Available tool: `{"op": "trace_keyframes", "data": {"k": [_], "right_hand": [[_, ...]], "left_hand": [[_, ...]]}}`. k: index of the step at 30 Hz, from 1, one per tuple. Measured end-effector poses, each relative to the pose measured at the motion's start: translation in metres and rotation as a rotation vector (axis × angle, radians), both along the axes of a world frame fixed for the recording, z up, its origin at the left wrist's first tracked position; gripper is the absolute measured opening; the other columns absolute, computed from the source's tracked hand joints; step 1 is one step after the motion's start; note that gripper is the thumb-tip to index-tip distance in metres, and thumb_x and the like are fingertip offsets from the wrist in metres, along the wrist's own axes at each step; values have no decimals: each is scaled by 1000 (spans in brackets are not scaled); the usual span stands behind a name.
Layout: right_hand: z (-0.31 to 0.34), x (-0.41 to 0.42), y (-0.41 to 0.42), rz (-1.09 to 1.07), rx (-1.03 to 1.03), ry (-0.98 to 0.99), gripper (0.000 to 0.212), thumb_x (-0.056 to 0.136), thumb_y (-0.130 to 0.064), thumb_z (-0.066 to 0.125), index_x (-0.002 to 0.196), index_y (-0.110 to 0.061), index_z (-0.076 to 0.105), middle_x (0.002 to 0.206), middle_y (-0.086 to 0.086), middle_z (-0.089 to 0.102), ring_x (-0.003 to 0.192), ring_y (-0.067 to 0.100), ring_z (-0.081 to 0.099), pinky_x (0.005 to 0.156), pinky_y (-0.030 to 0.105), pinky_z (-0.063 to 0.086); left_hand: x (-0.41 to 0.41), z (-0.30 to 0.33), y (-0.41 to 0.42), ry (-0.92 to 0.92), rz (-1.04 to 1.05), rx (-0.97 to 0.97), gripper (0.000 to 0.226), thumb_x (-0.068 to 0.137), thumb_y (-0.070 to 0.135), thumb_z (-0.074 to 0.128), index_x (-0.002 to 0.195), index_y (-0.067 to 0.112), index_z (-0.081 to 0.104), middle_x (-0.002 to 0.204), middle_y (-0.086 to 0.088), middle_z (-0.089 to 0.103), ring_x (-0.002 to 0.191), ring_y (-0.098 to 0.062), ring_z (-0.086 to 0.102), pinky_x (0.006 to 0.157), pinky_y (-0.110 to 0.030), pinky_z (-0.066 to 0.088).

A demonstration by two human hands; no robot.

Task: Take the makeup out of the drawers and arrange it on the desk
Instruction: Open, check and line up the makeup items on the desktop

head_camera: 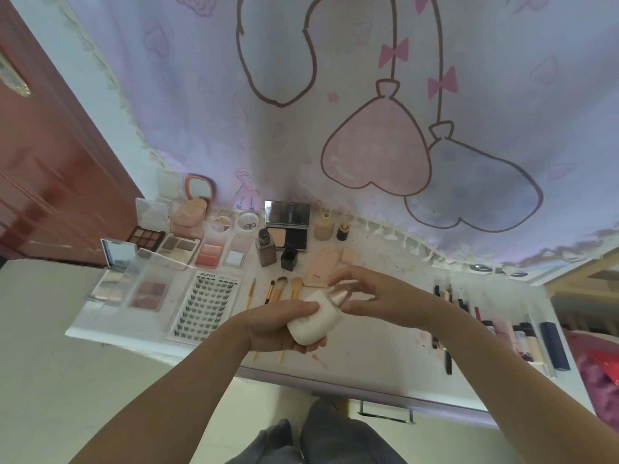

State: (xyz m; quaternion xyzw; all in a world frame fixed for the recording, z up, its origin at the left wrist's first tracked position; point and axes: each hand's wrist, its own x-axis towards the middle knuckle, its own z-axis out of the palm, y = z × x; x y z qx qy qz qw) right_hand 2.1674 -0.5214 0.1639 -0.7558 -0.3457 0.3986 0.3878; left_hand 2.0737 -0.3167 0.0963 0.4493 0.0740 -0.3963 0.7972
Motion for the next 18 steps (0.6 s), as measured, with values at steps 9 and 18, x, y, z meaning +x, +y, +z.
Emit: {"op": "trace_keyframes", "data": {"k": [9,18], "right_hand": [[-2,12,-8,14,-207,68,14,94,-32,55,106,-25,57,89,-10,63,68,0,58,58,15,46],[-33,35,-25,-331,-109,12,15,92,-21,60,105,-27,54,98,-2,63,78,11,65,59,19,53]], "left_hand": [[11,8,-4,-72,-198,203,41,86,40,54,116,13,50,89,-8,69,81,-23,60,71,-28,48],[3,-23,2,-3,265,315,39,80,29,68,116,17,58,107,-5,66,97,-19,63,82,-28,52]]}}
